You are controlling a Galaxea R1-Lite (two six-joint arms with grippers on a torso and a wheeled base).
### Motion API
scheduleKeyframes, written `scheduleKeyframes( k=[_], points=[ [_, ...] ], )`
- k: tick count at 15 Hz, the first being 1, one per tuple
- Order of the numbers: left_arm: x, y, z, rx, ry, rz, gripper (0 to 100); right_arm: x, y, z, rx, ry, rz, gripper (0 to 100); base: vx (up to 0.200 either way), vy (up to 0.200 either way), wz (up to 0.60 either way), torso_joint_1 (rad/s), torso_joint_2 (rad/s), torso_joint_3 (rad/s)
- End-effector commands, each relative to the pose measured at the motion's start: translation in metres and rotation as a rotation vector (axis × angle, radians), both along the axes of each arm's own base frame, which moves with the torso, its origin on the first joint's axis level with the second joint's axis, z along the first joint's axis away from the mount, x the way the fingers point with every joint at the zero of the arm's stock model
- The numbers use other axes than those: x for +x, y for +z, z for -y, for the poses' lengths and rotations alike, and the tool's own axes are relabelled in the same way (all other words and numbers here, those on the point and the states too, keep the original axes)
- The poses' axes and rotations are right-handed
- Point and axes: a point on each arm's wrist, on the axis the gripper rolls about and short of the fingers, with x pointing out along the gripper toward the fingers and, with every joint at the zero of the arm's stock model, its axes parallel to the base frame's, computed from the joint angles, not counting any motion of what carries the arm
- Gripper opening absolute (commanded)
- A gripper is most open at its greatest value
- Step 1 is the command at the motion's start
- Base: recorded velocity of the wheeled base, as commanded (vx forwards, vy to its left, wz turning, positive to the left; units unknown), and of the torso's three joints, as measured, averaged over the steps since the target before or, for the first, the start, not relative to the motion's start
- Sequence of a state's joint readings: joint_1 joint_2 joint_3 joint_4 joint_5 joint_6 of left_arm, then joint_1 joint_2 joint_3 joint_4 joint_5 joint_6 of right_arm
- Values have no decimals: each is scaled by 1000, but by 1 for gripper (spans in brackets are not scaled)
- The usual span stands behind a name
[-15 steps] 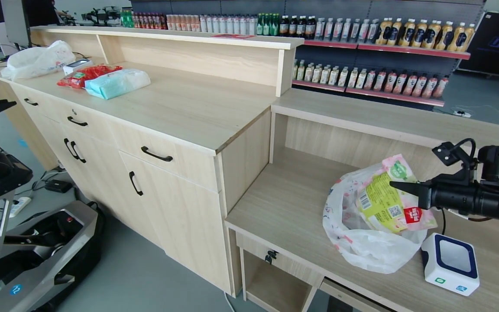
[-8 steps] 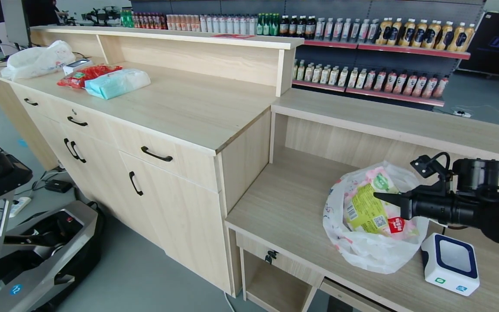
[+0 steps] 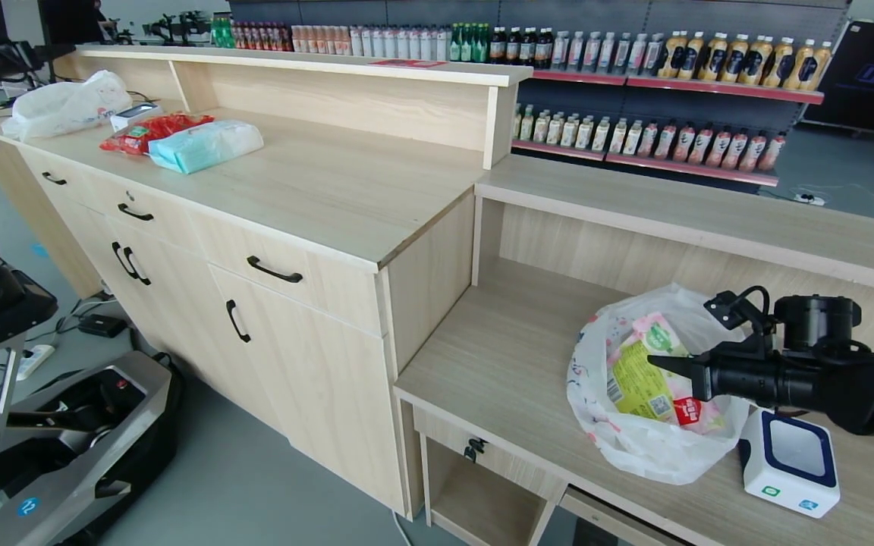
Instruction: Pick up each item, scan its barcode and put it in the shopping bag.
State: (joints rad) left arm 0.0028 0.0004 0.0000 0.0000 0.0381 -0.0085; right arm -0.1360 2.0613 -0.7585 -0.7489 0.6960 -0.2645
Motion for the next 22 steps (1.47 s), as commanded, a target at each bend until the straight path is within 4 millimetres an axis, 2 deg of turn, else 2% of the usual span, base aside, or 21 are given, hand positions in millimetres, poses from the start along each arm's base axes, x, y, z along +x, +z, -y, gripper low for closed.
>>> scheduleKeyframes(
  k=[1, 3, 4, 7, 9, 11, 12, 14, 17, 20, 22],
  points=[
    [0, 0, 0, -1, 1, 0, 100, 0, -3, 0, 1, 2, -10, 0, 0, 0, 0, 0, 0, 0],
    [0, 0, 0, -1, 2, 0, 100, 0, -4, -1, 2, 5, -15, 0, 0, 0, 0, 0, 0, 0],
    [0, 0, 0, -1, 1, 0, 100, 0, -4, -1, 1, 5, -13, 100, 0, 0, 0, 0, 0, 0],
    [0, 0, 0, -1, 1, 0, 100, -1, 3, -1, -3, 5, 11, 100, 0, 0, 0, 0, 0, 0],
    [0, 0, 0, -1, 2, 0, 100, -9, 36, -2, -26, 10, 115, 100, 0, 0, 0, 0, 0, 0],
    [0, 0, 0, -1, 1, 0, 100, -26, 72, 3, -62, -6, 228, 100, 0, 0, 0, 0, 0, 0],
    [0, 0, 0, -1, 1, 0, 100, -39, 91, 5, -78, -17, 286, 100, 0, 0, 0, 0, 0, 0],
    [0, 0, 0, 1, 1, 0, 100, -81, 126, 7, -107, -44, 404, 100, 0, 0, 0, 0, 0, 0],
    [0, 0, 0, -1, 1, 0, 100, -145, 158, -5, -144, -49, 562, 100, 0, 0, -400, 0, 2, 3],
    [0, 0, 0, -1, 1, 0, 100, -177, 176, -11, -158, -78, 650, 100, 0, 0, -600, 2, 1, 4],
    [0, 0, 0, -1, 1, 0, 100, -192, 180, -13, -144, -152, 570, 100, 0, 0, -600, 5, 0, 0]
  ],
)
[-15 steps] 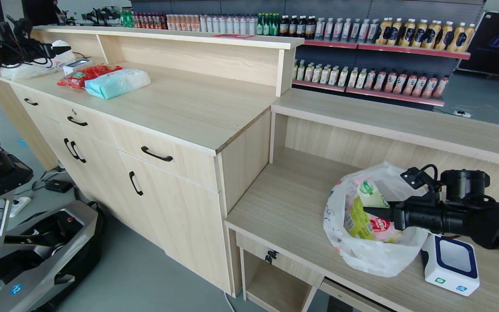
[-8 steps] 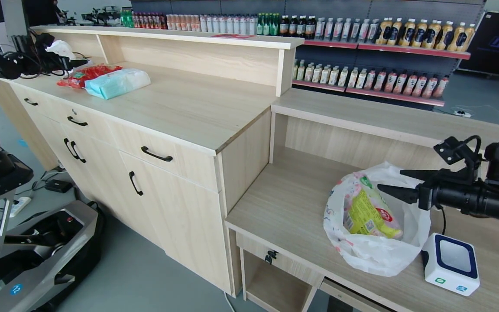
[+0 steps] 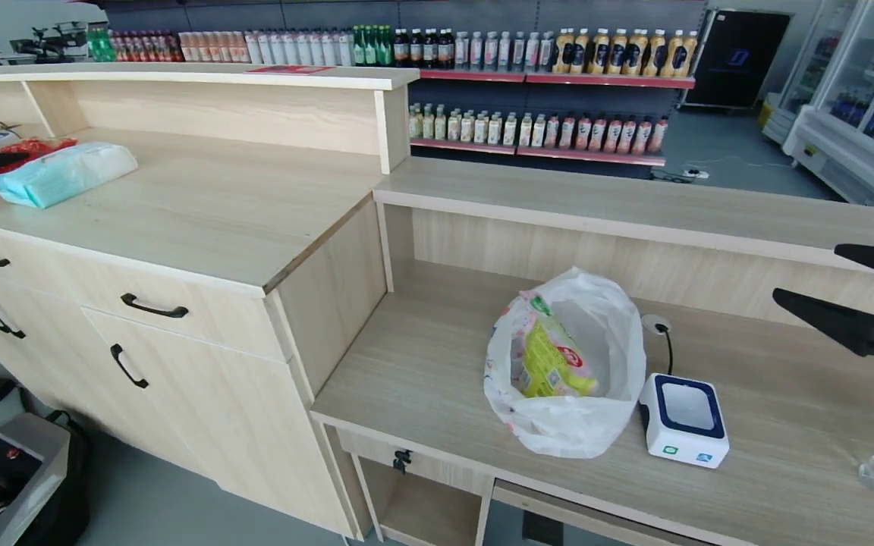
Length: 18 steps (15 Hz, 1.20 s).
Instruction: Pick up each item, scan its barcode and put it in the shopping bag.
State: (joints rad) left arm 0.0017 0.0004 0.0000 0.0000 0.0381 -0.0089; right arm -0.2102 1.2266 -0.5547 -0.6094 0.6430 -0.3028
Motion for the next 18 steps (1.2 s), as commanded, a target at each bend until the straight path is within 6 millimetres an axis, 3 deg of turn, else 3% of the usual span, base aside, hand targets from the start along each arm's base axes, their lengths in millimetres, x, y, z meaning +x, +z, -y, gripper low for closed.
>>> scheduleKeyframes(
  k=[1, 3, 5, 10, 13, 18],
  points=[
    [0, 0, 0, 0, 2, 0, 100, -36, 20, -5, 20, -70, 19, 100, 0, 0, -600, -12, -2, 7],
    [0, 0, 0, 0, 2, 0, 100, -50, 31, 1, 80, -176, -135, 100, 0, 0, -600, 7, 2, 5],
    [0, 0, 0, 0, 2, 0, 100, -42, 29, 5, 109, -233, -226, 100, 0, 0, -600, 2, -2, 0],
    [0, 0, 0, 0, 2, 0, 100, -19, 18, 14, 150, -247, -188, 100, 0, 0, -120, 0, 0, 0],
    [0, 0, 0, 7, 2, 0, 100, -22, 7, 14, 127, -251, -200, 100, 0, 0, 0, 0, 0, 0],
    [0, 0, 0, 4, 2, 0, 100, -19, -8, 16, 132, -263, -244, 100, -200, 0, 0, 7, 1, 0]
  ],
)
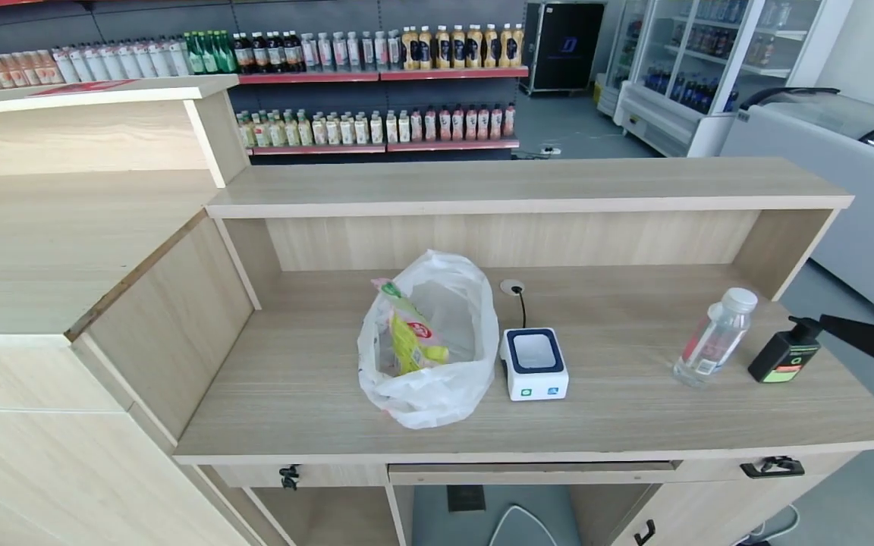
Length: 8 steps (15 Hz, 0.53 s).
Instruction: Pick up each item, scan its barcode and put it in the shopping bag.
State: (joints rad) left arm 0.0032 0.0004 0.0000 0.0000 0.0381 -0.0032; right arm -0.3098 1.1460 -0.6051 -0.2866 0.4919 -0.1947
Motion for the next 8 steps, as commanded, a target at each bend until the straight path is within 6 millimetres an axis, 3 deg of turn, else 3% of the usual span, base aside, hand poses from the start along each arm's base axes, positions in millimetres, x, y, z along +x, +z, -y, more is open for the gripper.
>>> scheduleKeyframes(
  k=[1, 4, 6, 8],
  points=[
    [0, 0, 0, -1, 0, 0, 100, 9, -7, 5, 4, -11, -24, 100, -200, 0, 0, -7, -7, 12],
    [0, 0, 0, -3, 0, 1, 100, 36, -17, 30, -41, -78, 11, 100, -200, 0, 0, -5, 4, 4],
    [0, 0, 0, -3, 0, 1, 100, 59, -17, 54, -67, -138, 74, 100, 0, 0, 0, 0, 0, 0],
    [0, 0, 0, -3, 0, 1, 100, 65, -14, 60, -75, -169, 90, 100, 0, 0, 0, 0, 0, 0]
  ],
)
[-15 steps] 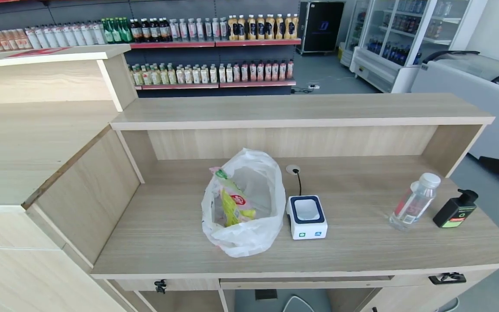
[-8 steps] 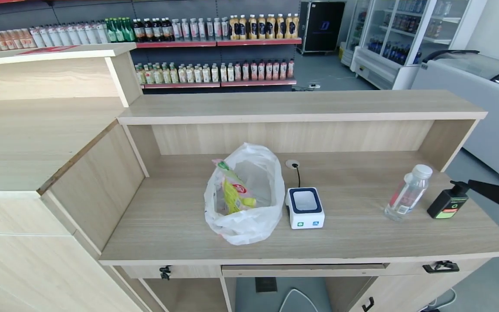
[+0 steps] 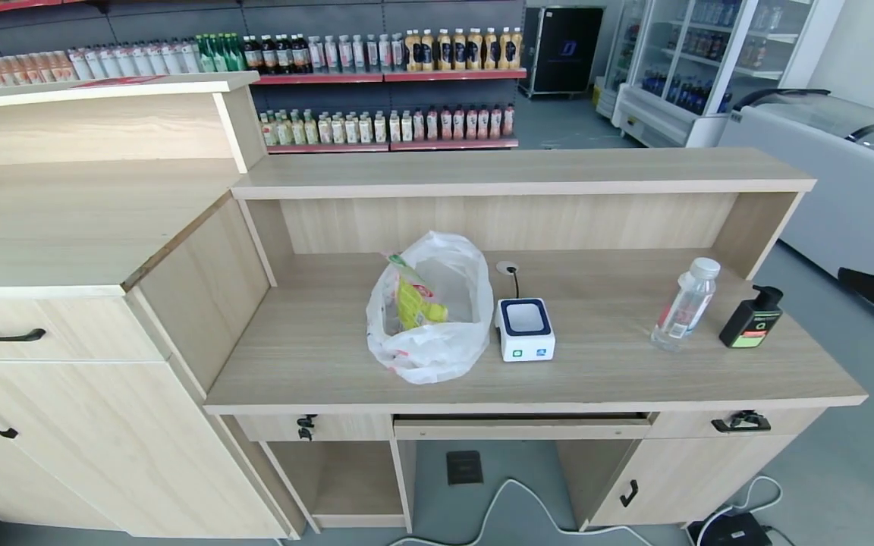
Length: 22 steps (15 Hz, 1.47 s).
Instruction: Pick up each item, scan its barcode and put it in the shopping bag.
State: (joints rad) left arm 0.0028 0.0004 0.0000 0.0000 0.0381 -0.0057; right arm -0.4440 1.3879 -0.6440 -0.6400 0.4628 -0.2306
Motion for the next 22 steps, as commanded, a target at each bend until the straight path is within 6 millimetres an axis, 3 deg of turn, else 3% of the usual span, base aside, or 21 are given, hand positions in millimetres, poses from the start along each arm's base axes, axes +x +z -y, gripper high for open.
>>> scheduleKeyframes(
  k=[1, 6, 12, 15, 22],
  points=[
    [0, 0, 0, 0, 1, 0, 100, 15, -12, 13, 23, -36, -51, 100, 0, 0, 0, 0, 0, 0],
    [0, 0, 0, 0, -1, 0, 100, 46, -10, 29, 14, -103, -51, 100, 0, 0, 0, 0, 0, 0],
    [0, 0, 0, 0, 1, 0, 100, 71, -68, 82, -14, -217, -241, 100, 0, 0, 0, 0, 0, 0],
    [0, 0, 0, 0, 1, 0, 100, 109, -79, 104, -50, -203, -235, 100, 0, 0, 0, 0, 0, 0],
    [0, 0, 0, 0, -1, 0, 100, 157, -95, 92, -72, -93, -218, 100, 0, 0, 0, 0, 0, 0]
  ],
)
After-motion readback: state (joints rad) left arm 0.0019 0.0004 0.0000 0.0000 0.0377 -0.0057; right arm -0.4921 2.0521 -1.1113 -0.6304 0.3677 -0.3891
